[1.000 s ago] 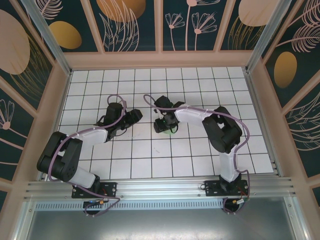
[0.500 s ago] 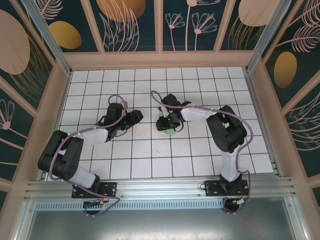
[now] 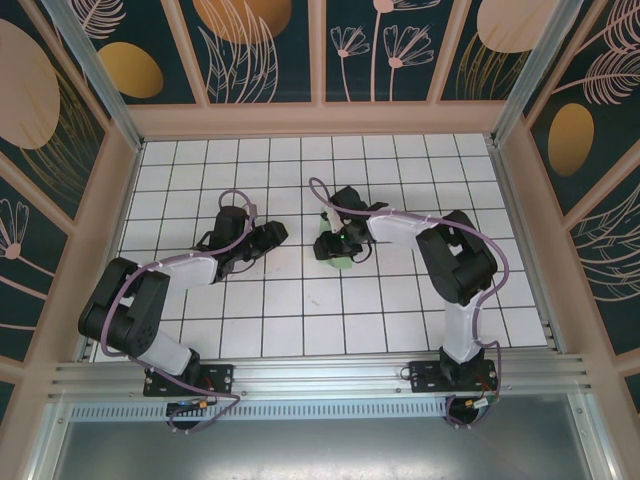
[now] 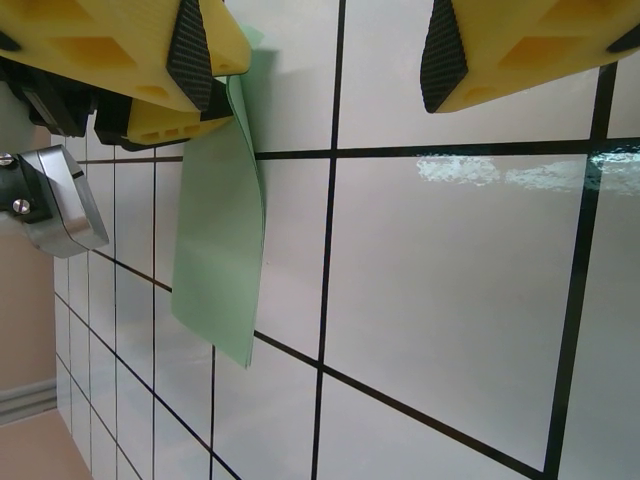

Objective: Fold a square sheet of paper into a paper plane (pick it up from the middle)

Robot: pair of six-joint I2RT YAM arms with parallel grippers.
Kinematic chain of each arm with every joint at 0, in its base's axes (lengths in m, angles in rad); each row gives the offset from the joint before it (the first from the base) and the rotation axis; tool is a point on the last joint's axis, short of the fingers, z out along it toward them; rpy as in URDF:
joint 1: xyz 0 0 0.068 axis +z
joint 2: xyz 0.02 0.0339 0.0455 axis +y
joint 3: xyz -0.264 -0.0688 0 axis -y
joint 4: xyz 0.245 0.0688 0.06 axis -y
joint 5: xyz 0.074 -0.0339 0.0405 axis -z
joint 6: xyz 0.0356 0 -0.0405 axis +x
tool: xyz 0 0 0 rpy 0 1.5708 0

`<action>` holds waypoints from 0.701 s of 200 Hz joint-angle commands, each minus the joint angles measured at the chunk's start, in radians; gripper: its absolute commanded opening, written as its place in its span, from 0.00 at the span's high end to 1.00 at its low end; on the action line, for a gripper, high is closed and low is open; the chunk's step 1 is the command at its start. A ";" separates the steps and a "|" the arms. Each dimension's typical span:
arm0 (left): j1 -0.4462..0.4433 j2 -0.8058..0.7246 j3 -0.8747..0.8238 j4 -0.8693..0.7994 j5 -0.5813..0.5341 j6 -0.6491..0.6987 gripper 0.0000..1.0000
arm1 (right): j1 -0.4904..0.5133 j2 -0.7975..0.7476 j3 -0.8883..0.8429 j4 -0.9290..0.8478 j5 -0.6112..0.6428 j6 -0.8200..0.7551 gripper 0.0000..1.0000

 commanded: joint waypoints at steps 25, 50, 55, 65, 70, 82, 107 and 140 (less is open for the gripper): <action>0.003 0.011 0.027 0.022 0.027 0.005 0.39 | -0.030 -0.007 -0.053 -0.010 -0.035 0.033 0.48; 0.003 0.014 0.028 0.023 0.031 0.005 0.39 | -0.042 -0.013 -0.066 0.007 -0.064 0.041 0.49; 0.003 0.014 0.028 0.023 0.032 0.004 0.39 | -0.043 -0.014 -0.066 0.005 -0.063 0.038 0.49; 0.003 0.015 0.028 0.024 0.033 0.006 0.39 | -0.046 -0.013 -0.068 0.003 -0.060 0.040 0.48; 0.003 0.015 0.028 0.023 0.034 0.005 0.39 | -0.048 -0.013 -0.070 0.003 -0.061 0.040 0.48; 0.003 0.015 0.026 0.026 0.034 0.004 0.39 | -0.048 -0.008 -0.071 0.002 -0.064 0.038 0.49; 0.003 0.015 0.023 0.025 0.036 0.004 0.39 | -0.050 -0.010 -0.077 0.009 -0.069 0.045 0.48; 0.002 0.018 0.026 0.025 0.039 0.004 0.39 | -0.058 -0.023 -0.088 0.030 -0.100 0.051 0.46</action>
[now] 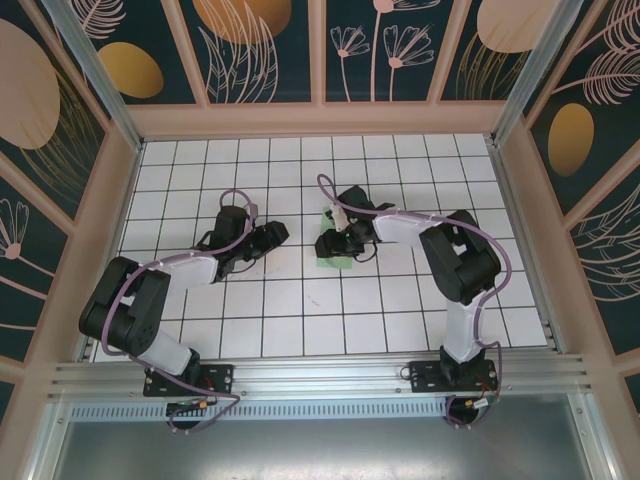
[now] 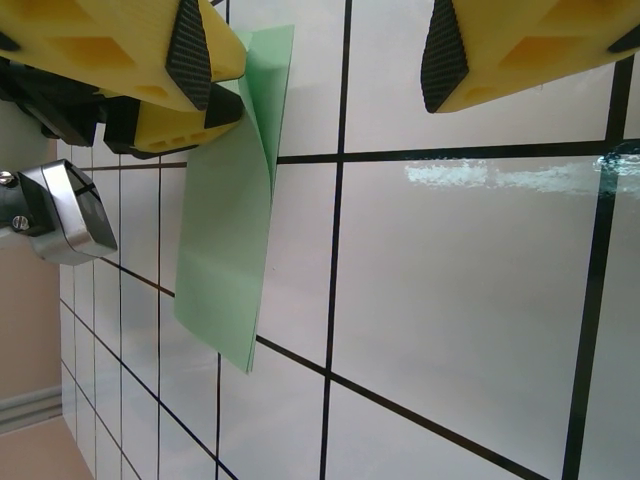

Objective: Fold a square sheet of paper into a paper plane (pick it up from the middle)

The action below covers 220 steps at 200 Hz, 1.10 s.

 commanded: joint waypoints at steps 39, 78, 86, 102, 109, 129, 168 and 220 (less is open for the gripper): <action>0.003 0.015 0.026 0.021 0.023 0.007 0.39 | -0.021 -0.009 -0.043 -0.047 0.024 0.020 0.50; 0.003 0.012 0.022 0.019 0.018 0.006 0.39 | 0.022 -0.006 -0.008 -0.099 0.119 0.004 0.44; 0.003 0.008 0.019 0.019 0.010 0.003 0.39 | 0.043 -0.001 0.012 -0.128 0.178 -0.002 0.43; 0.003 -0.003 0.015 0.016 -0.013 0.002 0.39 | 0.072 0.027 0.052 -0.177 0.264 -0.010 0.43; 0.003 -0.005 0.016 0.013 -0.020 0.002 0.39 | 0.084 0.035 0.061 -0.186 0.289 -0.013 0.43; 0.003 -0.015 0.016 0.006 -0.037 0.002 0.39 | 0.129 0.062 0.094 -0.223 0.384 -0.020 0.42; 0.003 -0.044 -0.003 -0.006 -0.084 0.000 0.39 | 0.192 0.111 0.138 -0.284 0.509 -0.024 0.42; 0.003 -0.050 -0.008 -0.008 -0.092 -0.003 0.39 | 0.215 0.152 0.167 -0.303 0.552 -0.011 0.44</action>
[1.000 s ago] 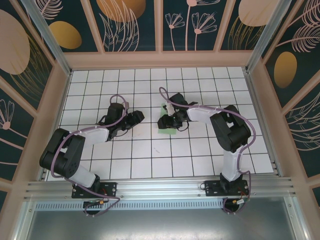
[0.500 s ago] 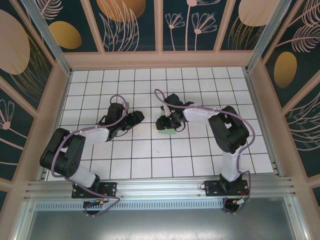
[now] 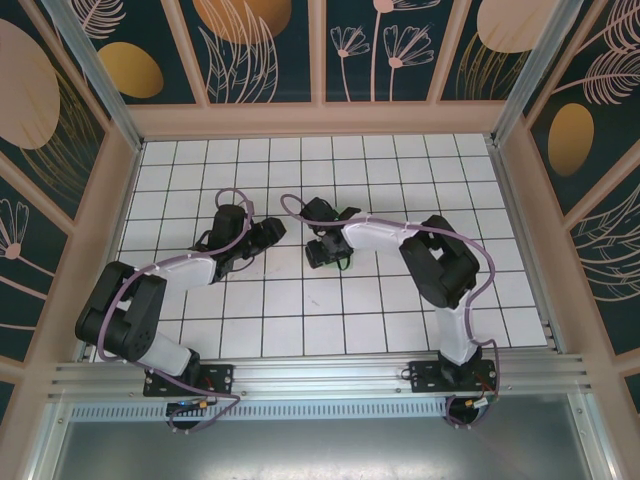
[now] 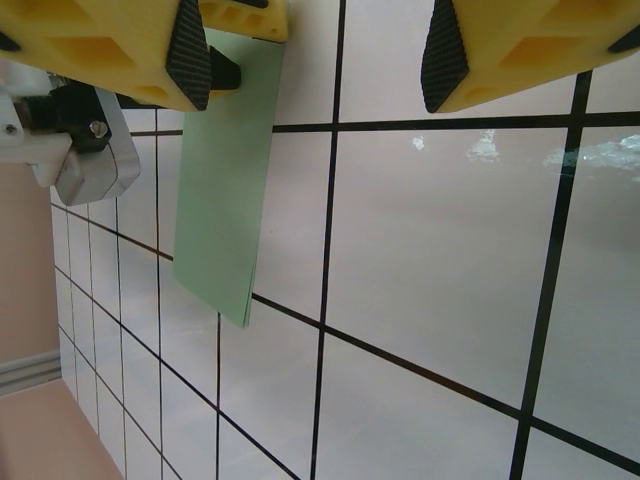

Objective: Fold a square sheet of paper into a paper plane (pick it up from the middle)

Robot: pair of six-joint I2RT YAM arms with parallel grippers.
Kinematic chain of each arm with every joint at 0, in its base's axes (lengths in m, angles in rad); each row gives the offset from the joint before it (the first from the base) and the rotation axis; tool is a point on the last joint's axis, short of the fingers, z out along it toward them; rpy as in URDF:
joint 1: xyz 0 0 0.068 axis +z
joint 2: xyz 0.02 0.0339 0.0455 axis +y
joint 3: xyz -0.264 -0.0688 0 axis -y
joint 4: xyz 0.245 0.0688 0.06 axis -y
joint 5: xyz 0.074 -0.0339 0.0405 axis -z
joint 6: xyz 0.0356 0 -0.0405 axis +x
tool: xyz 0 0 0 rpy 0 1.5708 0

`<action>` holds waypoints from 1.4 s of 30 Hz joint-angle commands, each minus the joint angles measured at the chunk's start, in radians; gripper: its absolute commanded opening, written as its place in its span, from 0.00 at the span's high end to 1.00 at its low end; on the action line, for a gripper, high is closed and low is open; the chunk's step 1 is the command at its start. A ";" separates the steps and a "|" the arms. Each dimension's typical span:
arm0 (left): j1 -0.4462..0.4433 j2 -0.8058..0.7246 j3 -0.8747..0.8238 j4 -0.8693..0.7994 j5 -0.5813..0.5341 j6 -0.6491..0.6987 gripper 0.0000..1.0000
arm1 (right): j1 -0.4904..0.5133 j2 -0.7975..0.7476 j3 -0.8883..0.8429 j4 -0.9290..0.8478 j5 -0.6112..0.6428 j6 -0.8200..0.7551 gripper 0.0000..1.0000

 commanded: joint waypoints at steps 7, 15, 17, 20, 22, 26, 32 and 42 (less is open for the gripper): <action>0.003 -0.011 -0.004 0.000 -0.004 0.002 0.39 | 0.000 0.050 -0.020 -0.050 0.002 0.007 0.47; 0.003 -0.004 -0.001 0.005 0.015 0.003 0.39 | -0.063 -0.016 -0.082 0.041 -0.185 0.018 0.48; 0.003 -0.003 0.001 0.007 0.020 0.002 0.39 | -0.088 -0.034 -0.099 0.058 -0.246 0.018 0.49; 0.003 0.005 0.005 0.012 0.029 0.000 0.39 | -0.116 -0.054 -0.127 0.093 -0.309 0.024 0.51; 0.003 0.009 0.010 0.011 0.035 0.002 0.39 | -0.125 -0.054 -0.131 0.087 -0.306 0.023 0.52; 0.003 0.013 0.012 0.017 0.047 0.002 0.39 | -0.142 -0.059 -0.147 0.097 -0.314 0.025 0.60; 0.003 0.036 0.023 0.038 0.101 -0.003 0.39 | -0.168 -0.093 -0.180 0.150 -0.388 0.046 0.60; 0.001 0.053 0.039 0.049 0.136 -0.008 0.40 | -0.221 -0.182 -0.206 0.192 -0.468 0.055 0.70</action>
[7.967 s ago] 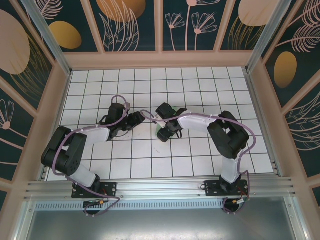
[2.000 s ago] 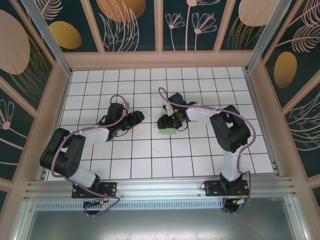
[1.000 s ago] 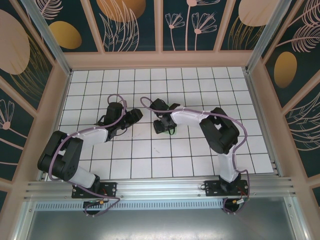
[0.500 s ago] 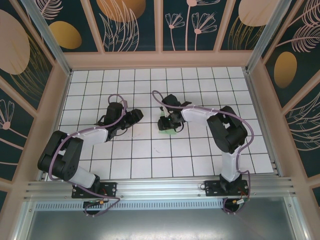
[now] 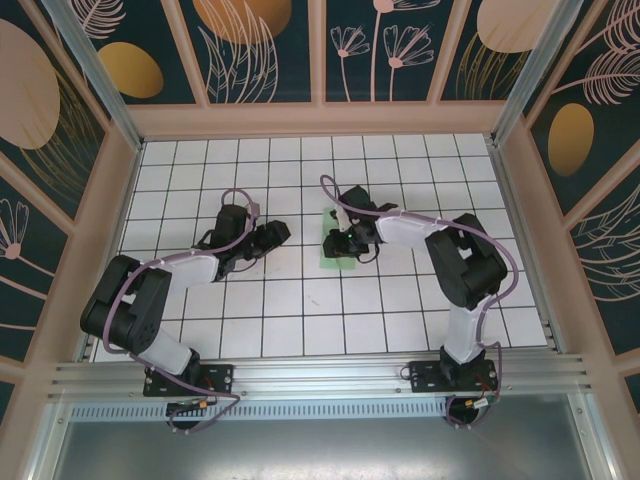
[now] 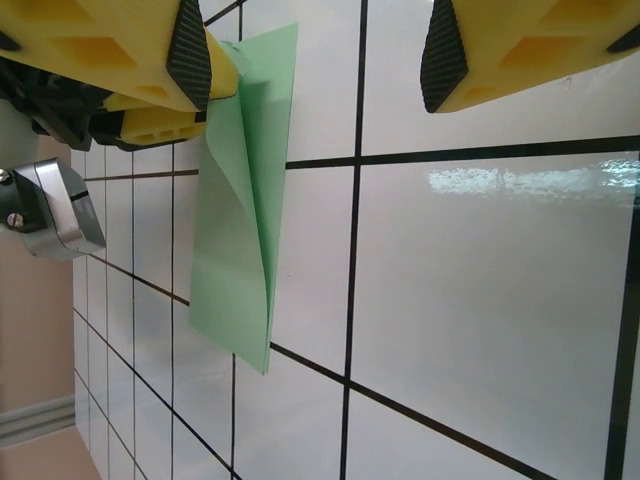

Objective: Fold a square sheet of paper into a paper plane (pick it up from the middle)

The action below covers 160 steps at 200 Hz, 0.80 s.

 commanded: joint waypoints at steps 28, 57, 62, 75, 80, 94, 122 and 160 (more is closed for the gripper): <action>0.000 0.007 0.028 0.040 0.045 -0.010 0.39 | -0.034 -0.087 -0.056 0.040 -0.080 0.019 0.73; -0.014 0.040 0.061 0.067 0.071 -0.046 0.39 | -0.046 -0.101 -0.082 0.059 -0.115 0.013 0.72; -0.019 0.055 0.075 0.076 0.077 -0.055 0.39 | -0.046 -0.102 -0.085 0.066 -0.125 0.010 0.71; -0.032 0.101 0.120 0.088 0.087 -0.083 0.39 | -0.046 -0.101 -0.086 0.066 -0.124 0.001 0.71; -0.037 0.120 0.137 0.098 0.092 -0.097 0.39 | -0.045 -0.100 -0.085 0.065 -0.123 0.000 0.71; -0.052 0.185 0.180 0.139 0.112 -0.139 0.39 | -0.046 -0.102 -0.090 0.071 -0.138 -0.007 0.71; -0.085 0.299 0.272 0.167 0.126 -0.207 0.39 | -0.071 -0.098 -0.102 0.076 -0.137 -0.014 0.71; -0.116 0.394 0.355 0.183 0.127 -0.253 0.39 | -0.082 -0.108 -0.118 0.097 -0.149 -0.011 0.70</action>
